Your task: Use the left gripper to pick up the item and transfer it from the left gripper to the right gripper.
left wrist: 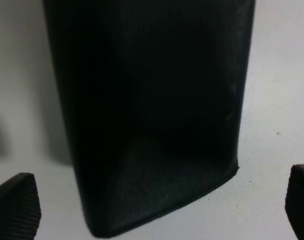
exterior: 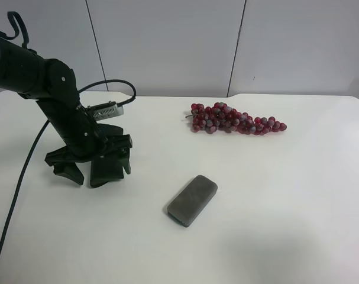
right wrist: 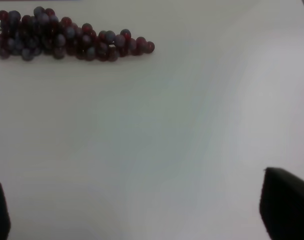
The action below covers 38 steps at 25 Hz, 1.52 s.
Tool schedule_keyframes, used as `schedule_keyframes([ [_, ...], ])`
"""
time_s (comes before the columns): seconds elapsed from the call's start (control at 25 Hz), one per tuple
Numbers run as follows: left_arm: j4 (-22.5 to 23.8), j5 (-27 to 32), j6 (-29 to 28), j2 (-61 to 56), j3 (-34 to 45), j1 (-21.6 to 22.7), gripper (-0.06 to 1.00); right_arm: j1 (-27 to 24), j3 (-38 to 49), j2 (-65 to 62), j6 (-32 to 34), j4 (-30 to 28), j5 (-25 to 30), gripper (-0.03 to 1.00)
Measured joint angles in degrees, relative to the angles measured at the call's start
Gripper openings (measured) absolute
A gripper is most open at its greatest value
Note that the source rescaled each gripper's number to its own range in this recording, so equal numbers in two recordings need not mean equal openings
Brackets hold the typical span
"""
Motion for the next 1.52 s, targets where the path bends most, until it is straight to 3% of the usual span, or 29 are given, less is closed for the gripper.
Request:
schedule_keyframes([
  [0.4,-0.48,-5.61,0.0,2.22,0.0,-0.5,1.0,0.0,0.0,0.0,0.0,0.0,0.0,1.0],
  [0.76,-0.56,-6.44,0.0,3.37,-0.1,-0.5,0.99,0.0,0.0,0.0,0.0,0.0,0.0,1.0],
  [0.88,-0.19,-6.44,0.0,3.48,-0.1,-0.5,0.78,0.0,0.0,0.0,0.0,0.0,0.0,1.0],
  [1.08,-0.18,-6.62,0.0,3.66,-0.1,-0.5,0.15,0.0,0.0,0.0,0.0,0.0,0.0,1.0],
  [1.12,-0.18,-6.62,0.0,3.71,-0.1,-0.5,0.08,0.0,0.0,0.0,0.0,0.0,0.0,1.0],
  [1.52,1.02,-6.35,1.21,3.29,-0.1,-0.5,0.04,0.0,0.0,0.0,0.0,0.0,0.0,1.0],
])
